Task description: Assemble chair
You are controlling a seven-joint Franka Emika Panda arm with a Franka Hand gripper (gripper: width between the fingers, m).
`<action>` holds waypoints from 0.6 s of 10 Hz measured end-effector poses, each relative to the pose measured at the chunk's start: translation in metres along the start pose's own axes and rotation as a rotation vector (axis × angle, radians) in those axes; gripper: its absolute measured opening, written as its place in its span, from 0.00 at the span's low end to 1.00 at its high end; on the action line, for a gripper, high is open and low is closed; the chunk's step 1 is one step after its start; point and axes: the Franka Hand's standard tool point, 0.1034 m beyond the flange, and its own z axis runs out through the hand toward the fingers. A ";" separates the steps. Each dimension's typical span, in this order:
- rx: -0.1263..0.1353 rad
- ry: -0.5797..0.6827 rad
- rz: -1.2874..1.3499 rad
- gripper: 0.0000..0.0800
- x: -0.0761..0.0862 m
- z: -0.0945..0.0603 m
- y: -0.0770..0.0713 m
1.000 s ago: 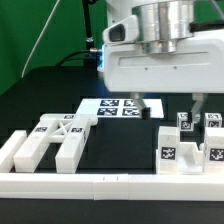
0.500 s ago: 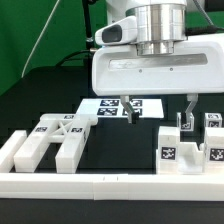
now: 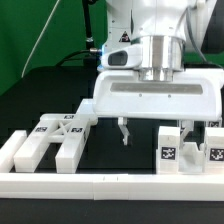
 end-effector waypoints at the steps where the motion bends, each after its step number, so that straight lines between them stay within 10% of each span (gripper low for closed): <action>1: 0.001 -0.002 -0.004 0.81 -0.002 0.004 -0.004; 6: -0.006 -0.003 -0.010 0.80 -0.005 0.029 -0.012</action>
Offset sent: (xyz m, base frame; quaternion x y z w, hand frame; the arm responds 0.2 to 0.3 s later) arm 0.0145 0.0038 -0.0215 -0.0028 0.0335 0.0071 0.9994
